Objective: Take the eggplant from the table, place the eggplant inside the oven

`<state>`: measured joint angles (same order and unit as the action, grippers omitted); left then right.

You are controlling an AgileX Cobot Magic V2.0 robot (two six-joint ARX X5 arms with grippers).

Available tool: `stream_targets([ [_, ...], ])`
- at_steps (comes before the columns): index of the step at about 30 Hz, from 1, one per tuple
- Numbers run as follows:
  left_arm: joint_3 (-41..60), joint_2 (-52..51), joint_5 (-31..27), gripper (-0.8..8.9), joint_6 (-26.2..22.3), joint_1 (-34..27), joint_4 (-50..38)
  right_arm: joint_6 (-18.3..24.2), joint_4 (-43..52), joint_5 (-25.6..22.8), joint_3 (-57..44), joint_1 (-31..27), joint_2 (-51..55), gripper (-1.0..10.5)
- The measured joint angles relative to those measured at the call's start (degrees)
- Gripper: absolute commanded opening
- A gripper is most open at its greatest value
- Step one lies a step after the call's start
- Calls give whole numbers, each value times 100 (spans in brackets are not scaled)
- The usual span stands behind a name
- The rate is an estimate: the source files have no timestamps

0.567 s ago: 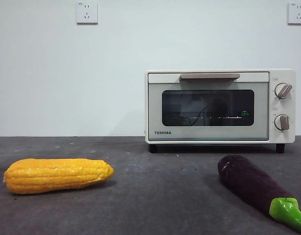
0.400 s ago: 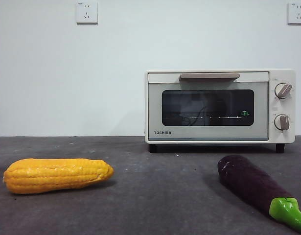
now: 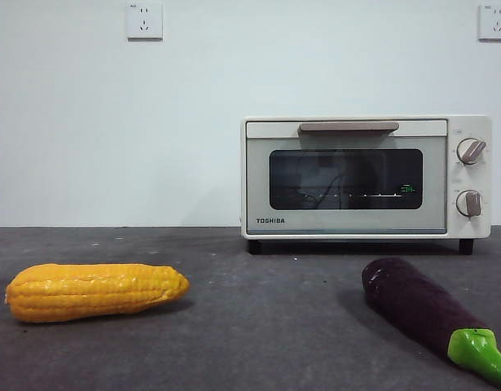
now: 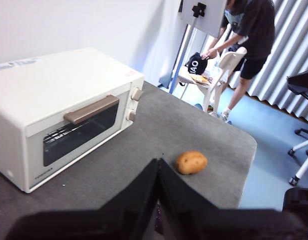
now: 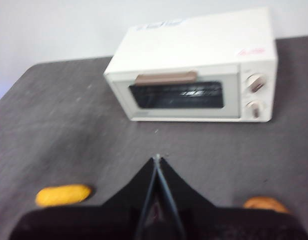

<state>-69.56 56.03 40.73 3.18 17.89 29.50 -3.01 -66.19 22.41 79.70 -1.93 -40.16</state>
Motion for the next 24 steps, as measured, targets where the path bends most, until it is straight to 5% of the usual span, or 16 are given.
stream_targets([
  [5, 0, 232, -2, -6, -70, 103, 2, 7, -192, 297, 44, 120, -142, 40],
  [10, 0, 466, -2, -6, -116, 216, -72, -2, -111, 601, 44, 122, -179, 427],
  [13, 0, 579, -2, -6, -127, 293, -212, -48, -81, 702, 44, 125, -175, 546],
  [24, 0, 1016, -407, -6, -162, 730, -1051, -254, -295, 1346, 44, 151, -184, 571],
])
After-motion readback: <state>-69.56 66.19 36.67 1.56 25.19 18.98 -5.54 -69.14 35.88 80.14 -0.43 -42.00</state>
